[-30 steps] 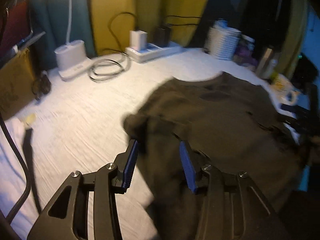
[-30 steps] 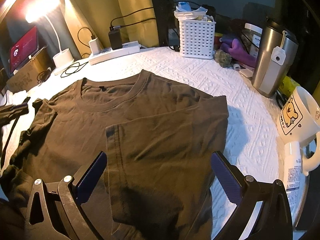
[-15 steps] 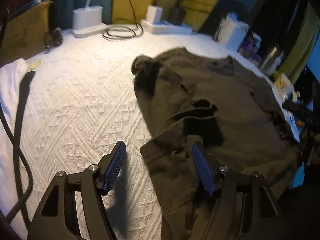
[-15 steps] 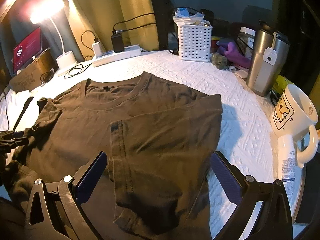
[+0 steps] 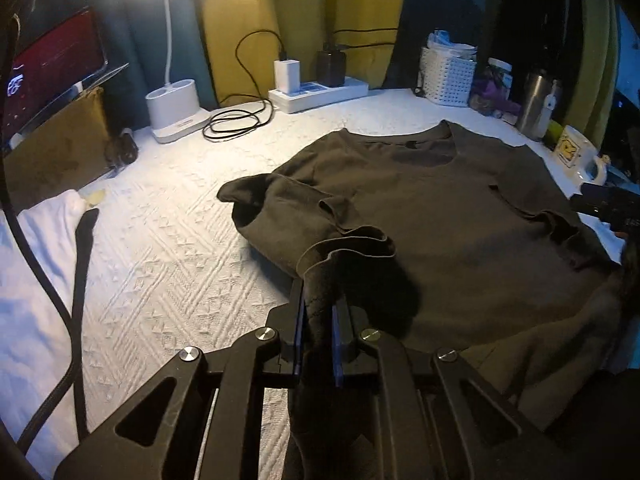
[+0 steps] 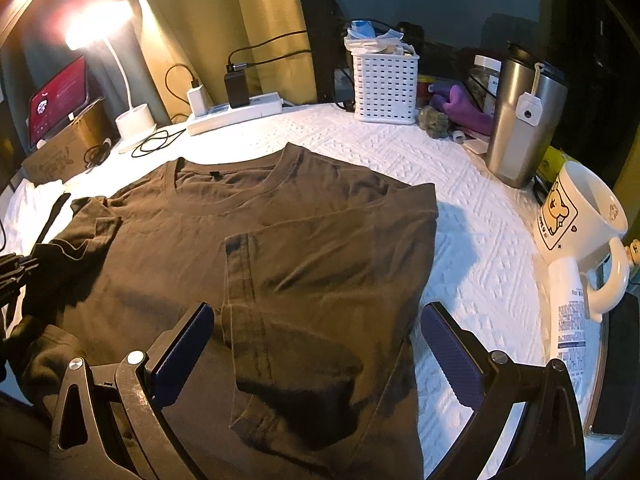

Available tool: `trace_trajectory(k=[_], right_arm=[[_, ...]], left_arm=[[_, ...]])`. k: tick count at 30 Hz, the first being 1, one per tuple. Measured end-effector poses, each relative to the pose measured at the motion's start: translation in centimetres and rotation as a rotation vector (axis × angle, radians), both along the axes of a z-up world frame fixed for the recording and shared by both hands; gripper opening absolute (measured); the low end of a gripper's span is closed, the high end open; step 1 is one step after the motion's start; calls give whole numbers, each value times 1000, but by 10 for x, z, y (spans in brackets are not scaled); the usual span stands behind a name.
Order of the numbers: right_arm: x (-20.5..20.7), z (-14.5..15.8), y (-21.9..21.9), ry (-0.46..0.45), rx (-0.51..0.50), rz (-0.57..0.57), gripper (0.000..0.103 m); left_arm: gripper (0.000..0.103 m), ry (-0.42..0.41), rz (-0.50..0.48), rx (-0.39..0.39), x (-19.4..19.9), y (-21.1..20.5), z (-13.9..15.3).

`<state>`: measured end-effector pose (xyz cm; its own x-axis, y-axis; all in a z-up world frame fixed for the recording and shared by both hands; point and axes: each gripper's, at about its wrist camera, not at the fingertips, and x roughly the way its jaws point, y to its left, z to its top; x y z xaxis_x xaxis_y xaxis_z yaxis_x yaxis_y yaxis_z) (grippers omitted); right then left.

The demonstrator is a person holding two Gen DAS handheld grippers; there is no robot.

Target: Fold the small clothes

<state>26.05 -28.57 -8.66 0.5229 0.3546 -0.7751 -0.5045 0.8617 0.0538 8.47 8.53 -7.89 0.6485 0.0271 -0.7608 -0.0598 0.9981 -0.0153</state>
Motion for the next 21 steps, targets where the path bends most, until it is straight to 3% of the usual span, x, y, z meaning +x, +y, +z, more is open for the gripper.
trace_trajectory(k=[6,13,21], right_arm=[[-2,-2,-4,5,0,-3,103],[-3,-3,-5,4,6,0,103],[-4,-4,-5,3,9,-1,103]], left_arm=[[11,37,51,-38,-1,13,-7],[12,-28,49,-104,-15,13,3],[5,-79,-33,-23,-19,-11,17]])
